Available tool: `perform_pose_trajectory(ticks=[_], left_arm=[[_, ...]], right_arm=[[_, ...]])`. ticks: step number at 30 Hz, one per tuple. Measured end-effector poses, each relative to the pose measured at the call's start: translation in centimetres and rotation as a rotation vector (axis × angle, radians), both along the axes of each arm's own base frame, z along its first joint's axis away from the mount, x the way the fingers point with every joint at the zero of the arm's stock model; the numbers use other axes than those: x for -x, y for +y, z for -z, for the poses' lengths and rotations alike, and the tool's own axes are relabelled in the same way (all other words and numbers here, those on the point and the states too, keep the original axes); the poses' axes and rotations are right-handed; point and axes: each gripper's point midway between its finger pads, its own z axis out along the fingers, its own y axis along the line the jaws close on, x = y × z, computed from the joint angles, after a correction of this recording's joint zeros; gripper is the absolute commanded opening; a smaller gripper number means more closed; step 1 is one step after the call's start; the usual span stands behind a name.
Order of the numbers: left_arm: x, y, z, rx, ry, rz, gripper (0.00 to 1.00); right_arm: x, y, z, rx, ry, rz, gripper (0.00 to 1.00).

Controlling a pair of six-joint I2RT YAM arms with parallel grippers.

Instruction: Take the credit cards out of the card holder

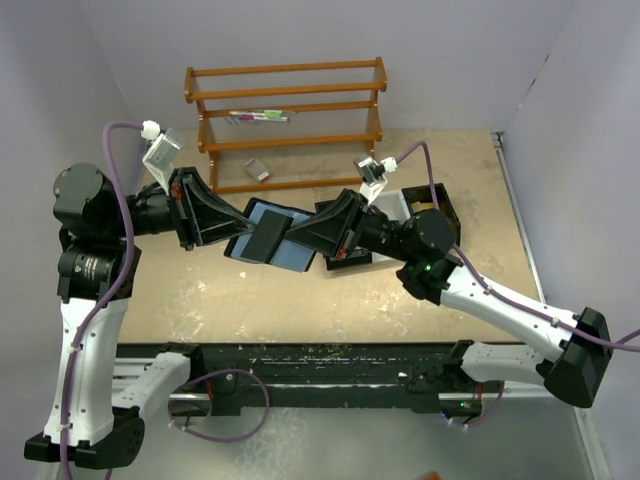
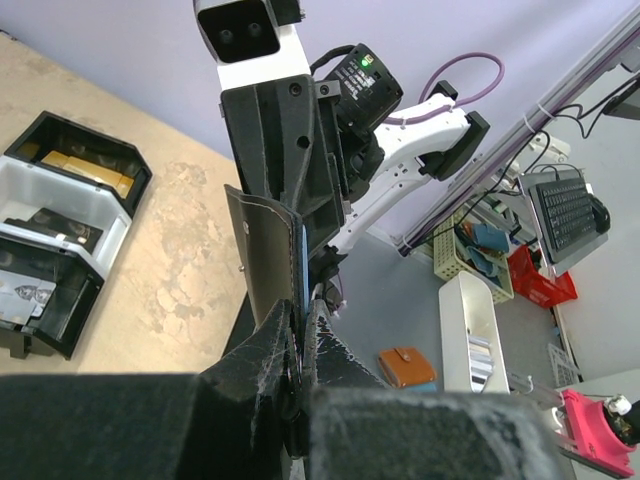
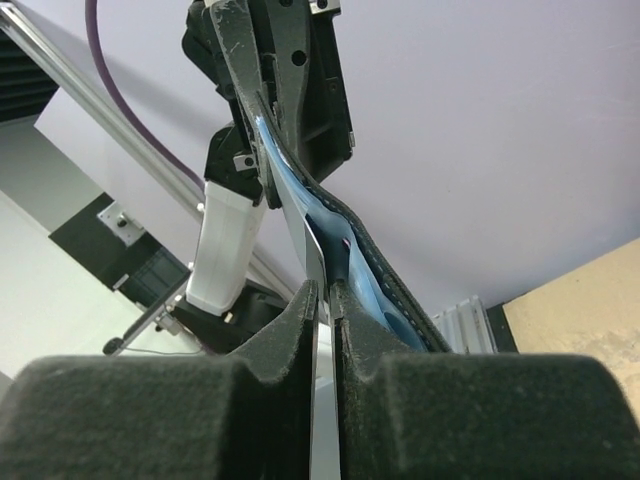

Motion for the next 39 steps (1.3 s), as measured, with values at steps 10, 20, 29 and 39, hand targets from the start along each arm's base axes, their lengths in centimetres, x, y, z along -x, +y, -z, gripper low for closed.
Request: perform_pose_trajectory(ticks=[10,20,29,39], left_arm=[[-0.2,0.0,0.3,-0.002,0.026,-0.008,0.00],[-0.4,-0.1,0.1,0.006,0.043,-0.008,0.00],[-0.3,-0.1,0.5,-0.003,0.061,0.006,0.00],[-2.2,0.6,1.2,-0.086,-0.006,-0.121,0.00]], right_arm=[[-0.1,0.6,-0.2,-0.051,0.021,-0.031,0.21],[0.2,0.7,-0.4,-0.066,0.023,-0.052,0.00],[1.3,-1.2,0.7,-0.048,0.028,-0.053,0.00],[0.3,-4.7,3.8,0.174,0.081,0.096,0.00]])
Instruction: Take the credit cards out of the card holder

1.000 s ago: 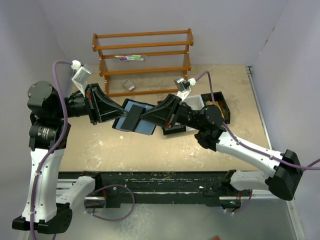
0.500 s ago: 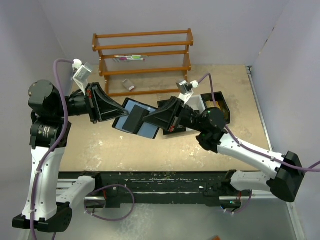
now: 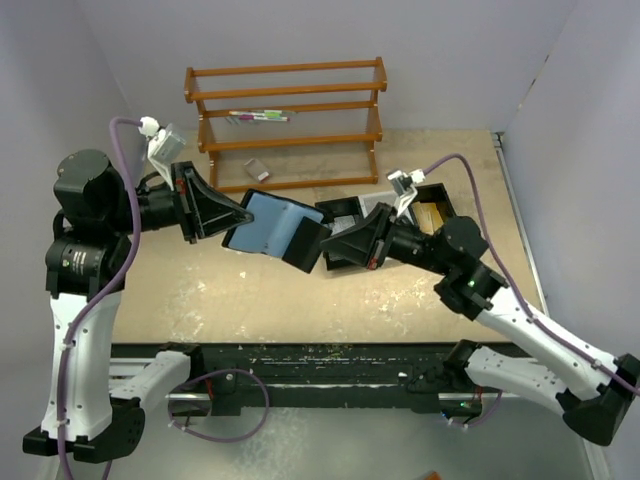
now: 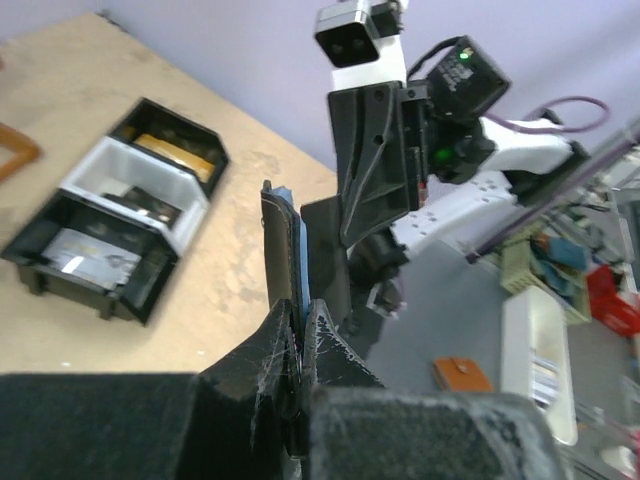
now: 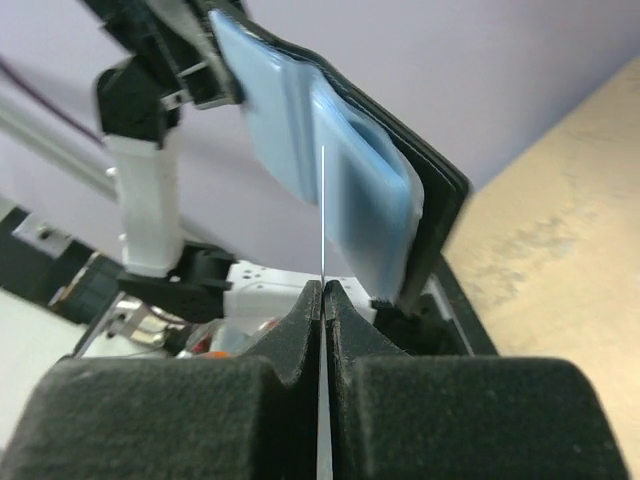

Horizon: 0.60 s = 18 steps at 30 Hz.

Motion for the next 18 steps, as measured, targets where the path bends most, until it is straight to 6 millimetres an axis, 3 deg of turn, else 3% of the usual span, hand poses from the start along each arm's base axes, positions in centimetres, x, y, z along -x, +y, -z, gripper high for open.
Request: perform_pose_trajectory(ticks=[5,12,16,18], left_arm=[[-1.6,1.1,0.5,-0.085,-0.079,-0.127,0.00],[-3.7,3.5,2.9,-0.240,-0.136,-0.294,0.00],[-3.9,4.1,3.8,-0.287,-0.137,-0.322,0.00],[-3.8,4.2,4.0,-0.298,-0.140,-0.323,0.00]], right_arm=[[-2.5,-2.9,1.5,0.125,0.037,0.129,0.00],[-6.4,-5.8,3.2,0.411,0.095,0.343,0.00],[-10.5,-8.8,7.3,0.707,0.160,0.566,0.00],[-12.1,-11.1,10.9,0.904,0.213,0.669,0.00]])
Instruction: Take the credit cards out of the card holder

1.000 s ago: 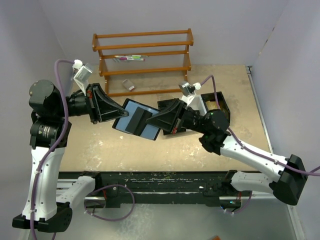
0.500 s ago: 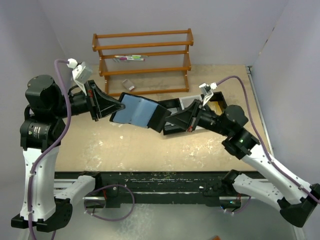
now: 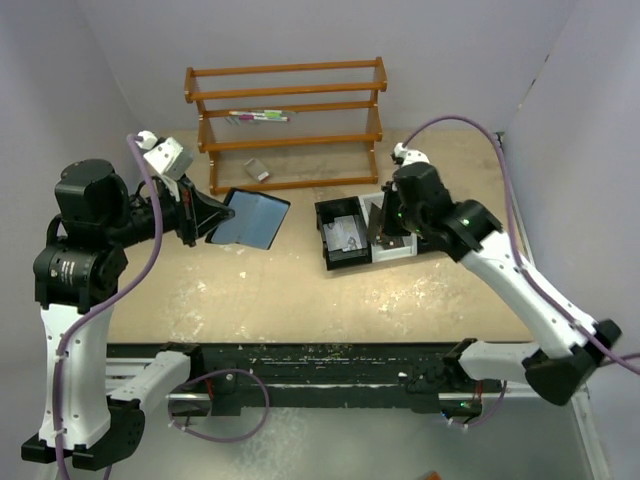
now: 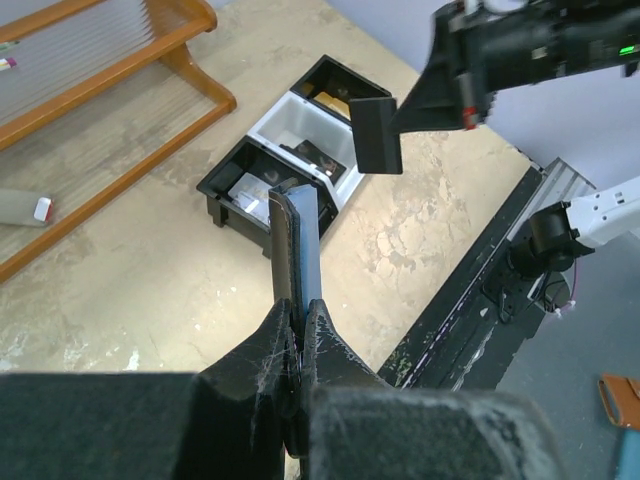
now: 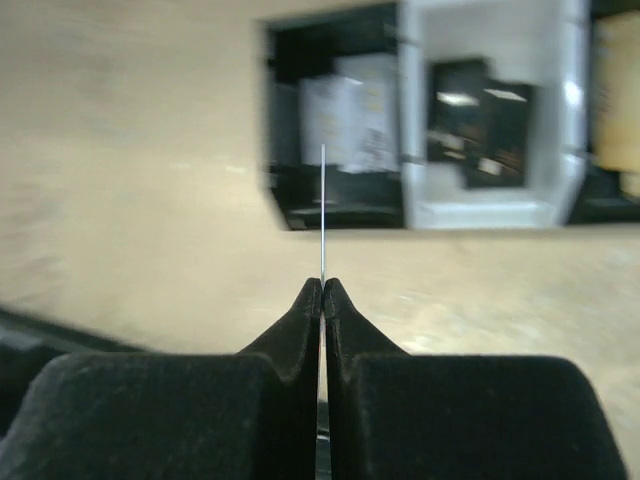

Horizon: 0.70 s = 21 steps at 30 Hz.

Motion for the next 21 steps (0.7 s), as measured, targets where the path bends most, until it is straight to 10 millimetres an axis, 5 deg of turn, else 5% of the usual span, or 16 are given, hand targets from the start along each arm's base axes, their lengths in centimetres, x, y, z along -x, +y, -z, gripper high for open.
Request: perform_pose_trajectory(ticks=[5,21], left_arm=[[0.3,0.1,0.1,-0.011,-0.006,0.006,0.00],[1.5,-0.2,0.2,-0.005,0.003,0.040,0.00]], right_arm=[[-2.2,-4.0,7.4,0.378,0.153,0.149,0.00],[-8.5,-6.8,16.0,0.842,0.262,0.249,0.00]])
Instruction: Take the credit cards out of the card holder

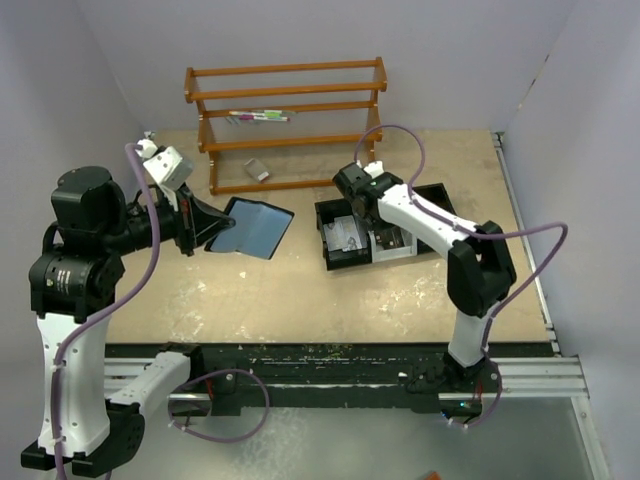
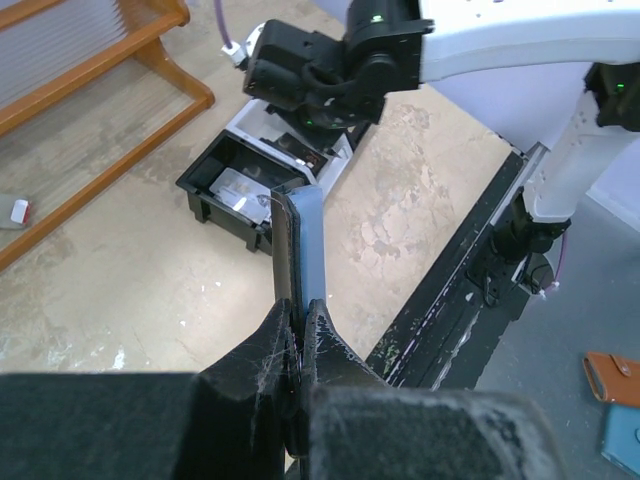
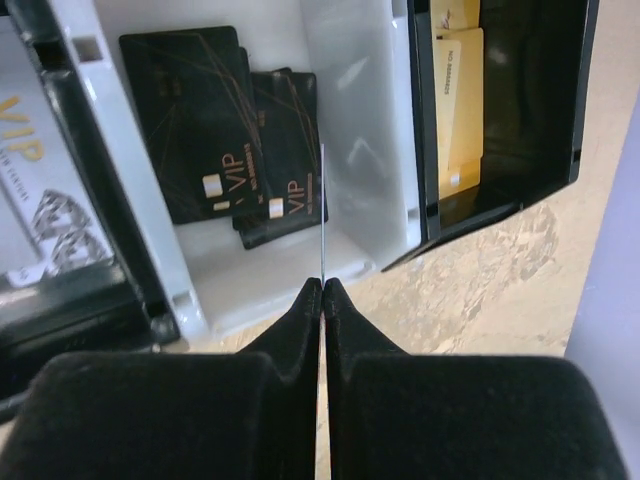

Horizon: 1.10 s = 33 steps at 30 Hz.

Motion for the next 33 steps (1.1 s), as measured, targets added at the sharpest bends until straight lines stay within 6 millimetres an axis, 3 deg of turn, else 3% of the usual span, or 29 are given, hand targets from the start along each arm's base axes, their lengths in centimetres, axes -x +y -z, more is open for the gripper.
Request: perform_pose_trajectory(ticks=[8,14,17,20,22,25,30,33], left_arm=[[1.2,-0.6,-0.3,0.019,0.004,0.054,0.00],[3.5,-1.7,-1.1,0.065,-0.003,0.176,0.00],[5.3,-2.4,-2.0,0.102,-0.020,0.265,0.00],[7.1,-2.9,-3.2,0.138,-0.056,0.348,0.00],[8.1,-3.1,-3.7,0.156,-0.076,0.395,0.00],[9.4,-3.4,-4.3,0.179,-0.095,0.474,0.00],[10.7,-3.7,-4.6,0.189,-0.159,0.575,0.00],[11.7,-3.6,-4.8,0.168,-0.256,0.604,0.00]], right_arm=[[-2.9,-0.9,2.9,0.067,0.037,0.008,0.00],[-4.2,-0.6,5.2,0.072,0.057,0.011,0.01],[-4.1,-0.1,6.1,0.052,0.077,0.007,0.27],[-4.1,0.9,5.6,-0.016,0.069,-0.007,0.50],[-4.1,1.8,4.1,-0.102,0.041,-0.022,0.60],[-4.2,3.6,-0.2,-0.255,-0.044,-0.066,0.71],[-3.0,5.7,-11.1,-0.518,-0.266,-0.184,0.77],[-0.9,6.8,-16.1,-0.672,-0.372,-0.298,0.77]])
